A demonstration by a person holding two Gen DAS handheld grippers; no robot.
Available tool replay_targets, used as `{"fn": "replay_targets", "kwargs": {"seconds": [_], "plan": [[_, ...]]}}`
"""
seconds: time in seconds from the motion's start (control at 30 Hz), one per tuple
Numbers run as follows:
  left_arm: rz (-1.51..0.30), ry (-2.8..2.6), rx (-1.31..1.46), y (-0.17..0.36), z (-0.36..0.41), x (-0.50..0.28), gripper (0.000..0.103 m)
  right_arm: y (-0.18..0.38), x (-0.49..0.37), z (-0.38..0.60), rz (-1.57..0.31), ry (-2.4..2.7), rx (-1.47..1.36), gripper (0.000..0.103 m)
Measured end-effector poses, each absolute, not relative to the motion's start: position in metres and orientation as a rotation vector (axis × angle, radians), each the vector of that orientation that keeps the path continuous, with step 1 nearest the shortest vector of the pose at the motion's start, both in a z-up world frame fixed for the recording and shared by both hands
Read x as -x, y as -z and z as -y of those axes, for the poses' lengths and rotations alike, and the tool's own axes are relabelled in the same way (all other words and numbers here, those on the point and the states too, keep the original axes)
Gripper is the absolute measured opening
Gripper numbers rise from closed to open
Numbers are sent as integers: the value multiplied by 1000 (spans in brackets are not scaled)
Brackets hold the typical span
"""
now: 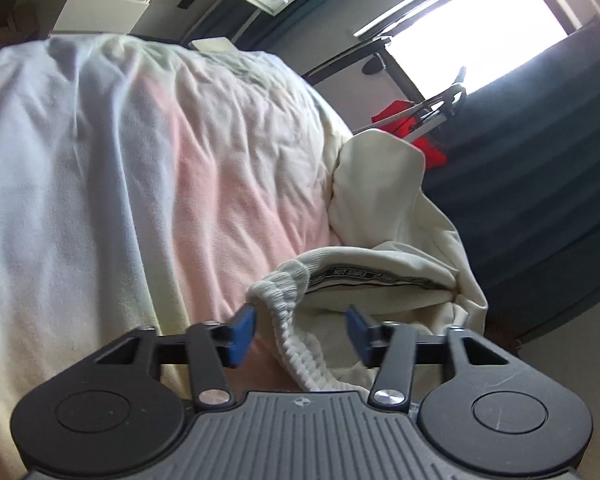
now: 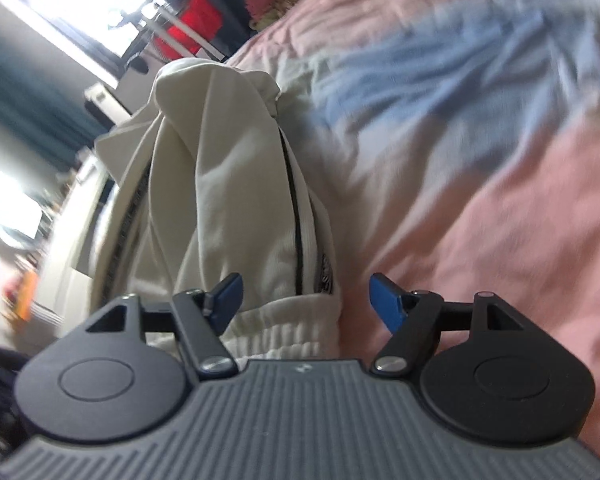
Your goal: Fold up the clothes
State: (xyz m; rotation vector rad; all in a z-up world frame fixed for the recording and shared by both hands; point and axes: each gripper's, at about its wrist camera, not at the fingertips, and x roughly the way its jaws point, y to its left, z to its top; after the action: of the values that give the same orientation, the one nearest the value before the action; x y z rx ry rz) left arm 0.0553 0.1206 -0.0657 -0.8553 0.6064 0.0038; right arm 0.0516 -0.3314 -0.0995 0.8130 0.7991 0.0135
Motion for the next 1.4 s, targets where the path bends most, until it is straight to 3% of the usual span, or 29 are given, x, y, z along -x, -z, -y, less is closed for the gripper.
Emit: {"fn": "replay_targets", "kwargs": {"seconds": [0.1, 0.33, 0.43, 0.5, 0.57, 0.7, 0.77, 0.97, 1.27, 1.4], "plan": [[-597, -34, 783, 61, -111, -65, 78, 108, -53, 335, -821, -9, -880, 73], [-614, -4, 687, 72, -91, -98, 81, 120, -68, 334, -830, -46, -890, 72], [-625, 18, 702, 84, -92, -106, 72, 122, -74, 333, -799, -120, -918, 72], [-625, 3, 783, 93, -103, -111, 49, 122, -73, 331, -790, -120, -904, 72], [-622, -6, 866, 101, -114, -115, 41, 122, -72, 330, -780, -122, -891, 71], [-583, 9, 919, 98, -121, -116, 26, 125, -68, 331, -783, -131, -919, 54], [-549, 8, 915, 87, -127, -117, 25, 126, -63, 333, -785, -174, -994, 45], [-505, -53, 941, 44, -174, -145, 21, 100, -46, 290, -760, -379, -1001, 32], [-455, -200, 759, -68, -278, -230, 19, 66, -58, 126, -719, -627, -1066, 30], [-458, -283, 639, -88, -325, -280, 19, 53, -87, 29, -734, -749, -1035, 29]]}}
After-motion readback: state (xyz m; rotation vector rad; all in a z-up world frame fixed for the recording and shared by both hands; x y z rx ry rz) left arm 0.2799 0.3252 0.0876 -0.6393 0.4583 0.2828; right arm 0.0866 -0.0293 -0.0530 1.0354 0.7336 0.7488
